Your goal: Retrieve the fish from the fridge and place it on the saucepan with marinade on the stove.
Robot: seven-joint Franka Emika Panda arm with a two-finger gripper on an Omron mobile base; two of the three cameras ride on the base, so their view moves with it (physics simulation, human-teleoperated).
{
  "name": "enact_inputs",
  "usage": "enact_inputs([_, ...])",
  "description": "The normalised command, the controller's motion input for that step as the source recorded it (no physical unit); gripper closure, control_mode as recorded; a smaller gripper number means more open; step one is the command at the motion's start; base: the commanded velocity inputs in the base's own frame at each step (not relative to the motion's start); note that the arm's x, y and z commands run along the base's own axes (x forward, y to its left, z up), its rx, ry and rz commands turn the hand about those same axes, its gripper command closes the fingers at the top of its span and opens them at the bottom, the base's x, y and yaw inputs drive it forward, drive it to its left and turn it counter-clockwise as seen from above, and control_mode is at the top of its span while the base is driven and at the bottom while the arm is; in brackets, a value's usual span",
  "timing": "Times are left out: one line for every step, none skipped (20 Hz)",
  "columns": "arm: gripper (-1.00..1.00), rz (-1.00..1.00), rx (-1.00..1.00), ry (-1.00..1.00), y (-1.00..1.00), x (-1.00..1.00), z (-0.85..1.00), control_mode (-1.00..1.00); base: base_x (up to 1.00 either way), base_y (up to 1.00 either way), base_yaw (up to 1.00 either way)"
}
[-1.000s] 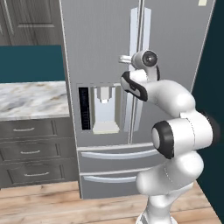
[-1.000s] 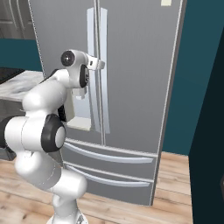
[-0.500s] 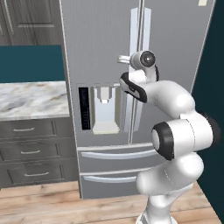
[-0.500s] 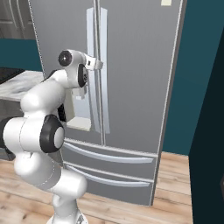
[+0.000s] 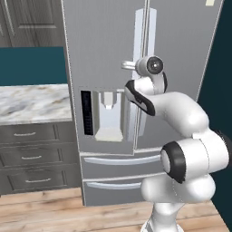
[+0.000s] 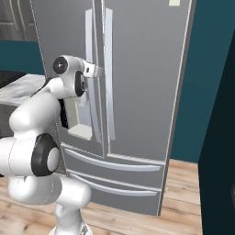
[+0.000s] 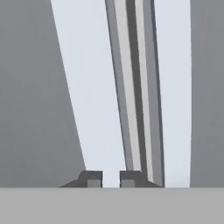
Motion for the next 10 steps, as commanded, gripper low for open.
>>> enact_inputs([1.0,0.0,0.0,0.0,0.11,-0.48,0.0,-1.0,0.0,0.0,0.0])
enact_inputs([1.0,0.0,0.0,0.01,0.11,-0.51,0.0,-1.0,0.0,0.0,0.0])
enact_inputs([1.0,0.0,0.0,0.02,0.13,-0.54,0.0,-1.0,0.0,0.0,0.0])
enact_inputs([1.0,0.0,0.0,0.06,0.15,-0.56,0.0,-1.0,0.0,0.0,0.0])
enact_inputs([1.0,0.0,0.0,0.07,0.11,-0.55,0.0,-1.0,0.0,0.0,0.0])
enact_inputs([1.0,0.0,0.0,0.07,0.14,-0.51,0.0,-1.0,0.0,0.0,0.0])
enact_inputs([1.0,0.0,0.0,0.08,0.15,-0.52,0.0,-1.0,0.0,0.0,0.0])
enact_inputs([1.0,0.0,0.0,0.08,0.16,-0.51,0.0,-1.0,0.0,0.0,0.0])
enact_inputs([1.0,0.0,0.0,0.07,0.21,-0.51,0.0,-1.0,0.0,0.0,0.0])
enact_inputs([1.0,0.0,0.0,0.07,0.26,-0.5,0.0,-1.0,0.0,0.0,0.0])
